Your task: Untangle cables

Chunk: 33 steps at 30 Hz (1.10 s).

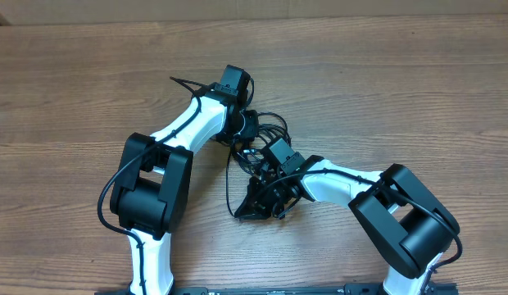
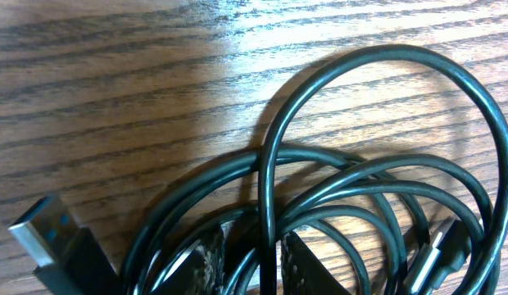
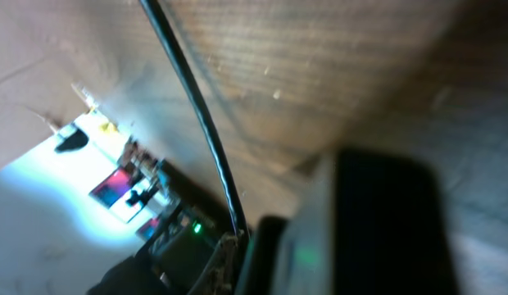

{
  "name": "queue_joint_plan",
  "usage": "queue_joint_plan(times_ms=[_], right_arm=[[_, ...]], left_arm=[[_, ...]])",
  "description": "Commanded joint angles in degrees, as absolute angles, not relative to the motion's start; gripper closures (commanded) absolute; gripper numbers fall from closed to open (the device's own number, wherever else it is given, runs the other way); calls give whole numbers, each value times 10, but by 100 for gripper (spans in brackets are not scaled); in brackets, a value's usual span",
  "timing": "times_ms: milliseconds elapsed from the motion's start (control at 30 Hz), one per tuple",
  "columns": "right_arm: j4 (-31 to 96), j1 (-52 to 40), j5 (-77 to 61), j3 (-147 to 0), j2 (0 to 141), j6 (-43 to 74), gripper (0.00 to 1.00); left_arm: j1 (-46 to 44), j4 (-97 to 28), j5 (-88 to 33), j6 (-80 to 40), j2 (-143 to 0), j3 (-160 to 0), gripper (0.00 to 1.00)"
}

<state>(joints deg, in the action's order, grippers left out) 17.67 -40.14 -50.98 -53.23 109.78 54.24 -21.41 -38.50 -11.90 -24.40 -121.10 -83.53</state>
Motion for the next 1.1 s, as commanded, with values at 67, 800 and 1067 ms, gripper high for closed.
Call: queue_joint_plan(times_ms=[67,800,1067], right_arm=[[186,-391,-662,-522,1093,520,96],[246,-321,-525,-521,1054,469,89],[244,-250,-400,-521,1050,458,88]], left_arm=[[-219,-385,-103,-240,-1250,-817,76],[-219,-382,-103,-240,-1250,-817,39],[-219,-374,-103,-240,-1250,-817,43]])
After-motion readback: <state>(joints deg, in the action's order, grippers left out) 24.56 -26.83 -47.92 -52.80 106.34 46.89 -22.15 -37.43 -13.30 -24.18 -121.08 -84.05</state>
